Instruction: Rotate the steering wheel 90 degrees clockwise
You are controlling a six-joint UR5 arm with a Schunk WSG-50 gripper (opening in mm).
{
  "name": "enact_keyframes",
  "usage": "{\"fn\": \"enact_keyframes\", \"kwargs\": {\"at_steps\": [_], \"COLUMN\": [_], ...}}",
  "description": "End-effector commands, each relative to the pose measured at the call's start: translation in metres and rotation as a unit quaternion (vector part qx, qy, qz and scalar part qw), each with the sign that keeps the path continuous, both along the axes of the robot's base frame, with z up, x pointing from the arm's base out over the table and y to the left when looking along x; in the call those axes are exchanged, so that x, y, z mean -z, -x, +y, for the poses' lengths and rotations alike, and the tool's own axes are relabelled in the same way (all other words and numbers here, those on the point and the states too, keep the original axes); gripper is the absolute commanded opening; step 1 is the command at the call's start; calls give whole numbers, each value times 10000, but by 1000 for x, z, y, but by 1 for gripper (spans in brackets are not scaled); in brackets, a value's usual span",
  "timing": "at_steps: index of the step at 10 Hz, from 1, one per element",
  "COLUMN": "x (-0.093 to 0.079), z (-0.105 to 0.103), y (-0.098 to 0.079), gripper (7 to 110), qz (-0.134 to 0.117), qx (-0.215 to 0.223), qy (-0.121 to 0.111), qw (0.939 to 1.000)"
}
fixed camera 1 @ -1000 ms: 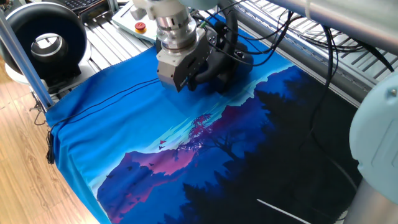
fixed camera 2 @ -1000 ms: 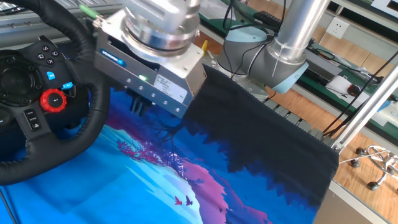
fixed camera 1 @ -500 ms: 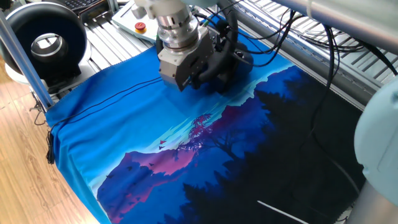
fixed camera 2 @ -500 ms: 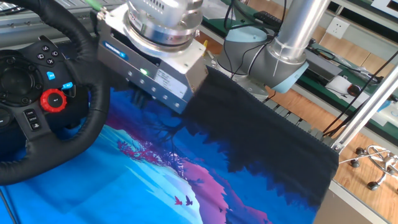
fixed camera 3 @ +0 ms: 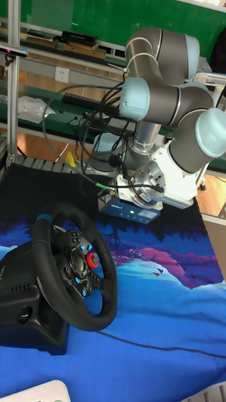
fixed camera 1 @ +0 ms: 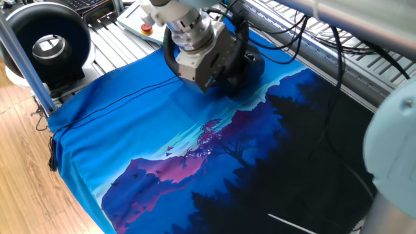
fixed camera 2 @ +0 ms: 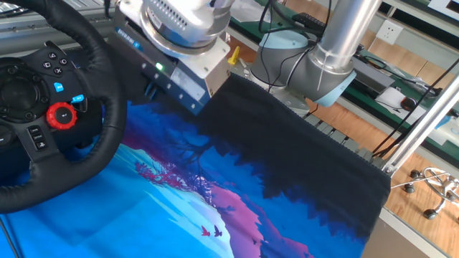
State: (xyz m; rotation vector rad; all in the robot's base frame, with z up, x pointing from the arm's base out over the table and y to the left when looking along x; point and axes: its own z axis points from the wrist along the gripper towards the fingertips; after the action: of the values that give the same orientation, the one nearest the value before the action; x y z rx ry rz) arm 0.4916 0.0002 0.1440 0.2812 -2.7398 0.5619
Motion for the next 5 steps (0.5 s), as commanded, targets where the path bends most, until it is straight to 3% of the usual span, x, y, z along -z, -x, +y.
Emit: {"fn": "enact_keyframes", "kwargs": {"at_steps": [1, 5], "x": [-12, 0], "z": [-13, 5], "y": [11, 4], "gripper": [7, 7], "qz": [210, 25], "qx": [85, 133], "qy": [336, -61], "qw": [9992, 9999]}}
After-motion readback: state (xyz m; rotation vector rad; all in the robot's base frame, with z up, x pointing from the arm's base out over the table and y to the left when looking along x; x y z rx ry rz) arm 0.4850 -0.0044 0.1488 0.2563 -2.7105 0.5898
